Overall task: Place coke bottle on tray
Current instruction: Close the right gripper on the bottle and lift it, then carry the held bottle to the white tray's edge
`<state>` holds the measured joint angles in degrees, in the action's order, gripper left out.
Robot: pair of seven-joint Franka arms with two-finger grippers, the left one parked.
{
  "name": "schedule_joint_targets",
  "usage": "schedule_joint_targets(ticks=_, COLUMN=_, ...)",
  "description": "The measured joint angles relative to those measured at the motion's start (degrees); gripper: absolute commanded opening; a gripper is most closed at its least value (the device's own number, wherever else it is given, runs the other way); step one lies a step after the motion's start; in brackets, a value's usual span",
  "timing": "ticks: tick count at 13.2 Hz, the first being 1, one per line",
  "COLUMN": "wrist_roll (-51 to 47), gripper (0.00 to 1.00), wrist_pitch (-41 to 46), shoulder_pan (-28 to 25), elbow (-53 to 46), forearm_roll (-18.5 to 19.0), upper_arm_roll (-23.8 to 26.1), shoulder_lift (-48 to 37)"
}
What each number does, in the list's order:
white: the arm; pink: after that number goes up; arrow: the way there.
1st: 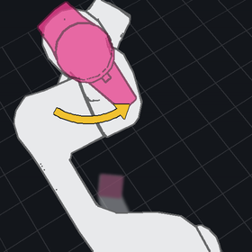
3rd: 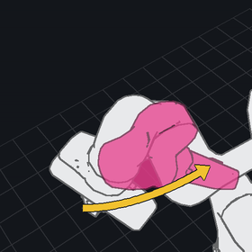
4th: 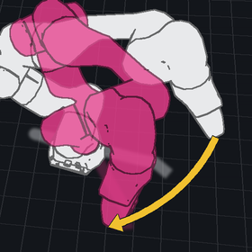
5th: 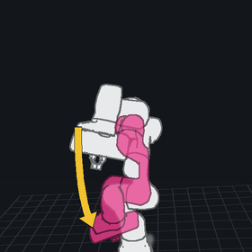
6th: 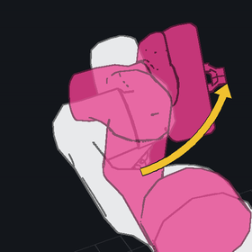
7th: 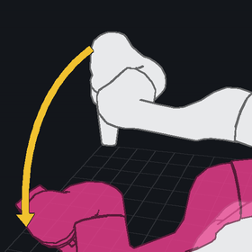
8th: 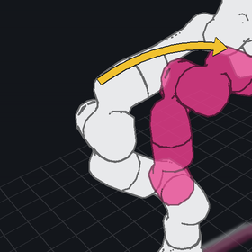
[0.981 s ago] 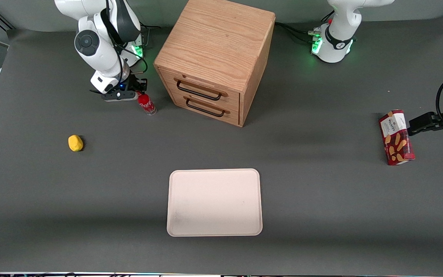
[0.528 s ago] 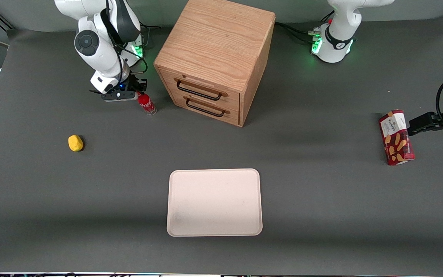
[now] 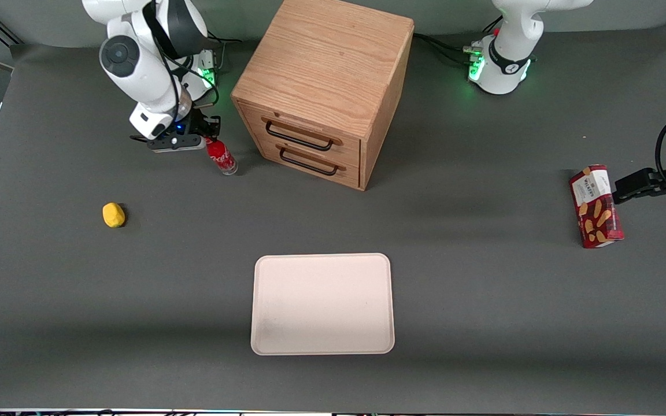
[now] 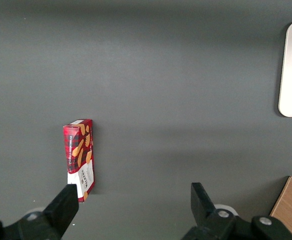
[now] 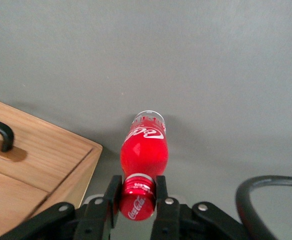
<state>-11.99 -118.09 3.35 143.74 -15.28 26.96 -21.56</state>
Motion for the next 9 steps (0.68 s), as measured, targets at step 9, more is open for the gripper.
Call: schedule_joint_targets(ticks=9, wrist_roll=-0.48, gripper=0.0, wrist_pitch=17.54, shoulder_pan=1.76, elbow=-39.02, forearm_roll=11.03, upper_arm_roll=-6.59, shoulder_lift=22.49)
